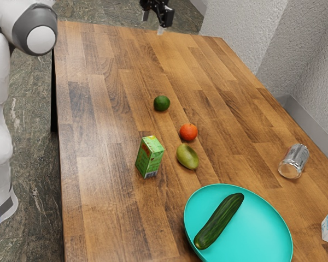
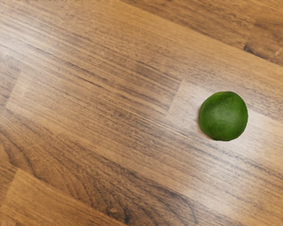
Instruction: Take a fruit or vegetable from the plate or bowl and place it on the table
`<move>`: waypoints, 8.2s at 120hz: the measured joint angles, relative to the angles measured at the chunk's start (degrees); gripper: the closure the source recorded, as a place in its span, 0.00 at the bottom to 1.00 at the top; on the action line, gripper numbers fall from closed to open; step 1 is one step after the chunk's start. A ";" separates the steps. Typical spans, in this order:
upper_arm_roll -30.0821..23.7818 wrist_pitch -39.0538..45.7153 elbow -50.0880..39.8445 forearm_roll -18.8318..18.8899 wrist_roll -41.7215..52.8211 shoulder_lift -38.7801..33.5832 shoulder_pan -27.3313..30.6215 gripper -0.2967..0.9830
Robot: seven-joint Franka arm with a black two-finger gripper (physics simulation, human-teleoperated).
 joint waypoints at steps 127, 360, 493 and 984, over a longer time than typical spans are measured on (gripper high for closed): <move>11.34 0.91 0.53 -3.88 13.23 0.57 -12.66 0.25; -13.40 3.71 8.59 -7.83 -35.57 14.94 -27.89 0.25; -0.03 16.14 10.02 -8.08 -70.12 33.64 -43.98 0.24; 26.70 14.12 10.43 -21.31 -70.72 32.12 -43.55 0.58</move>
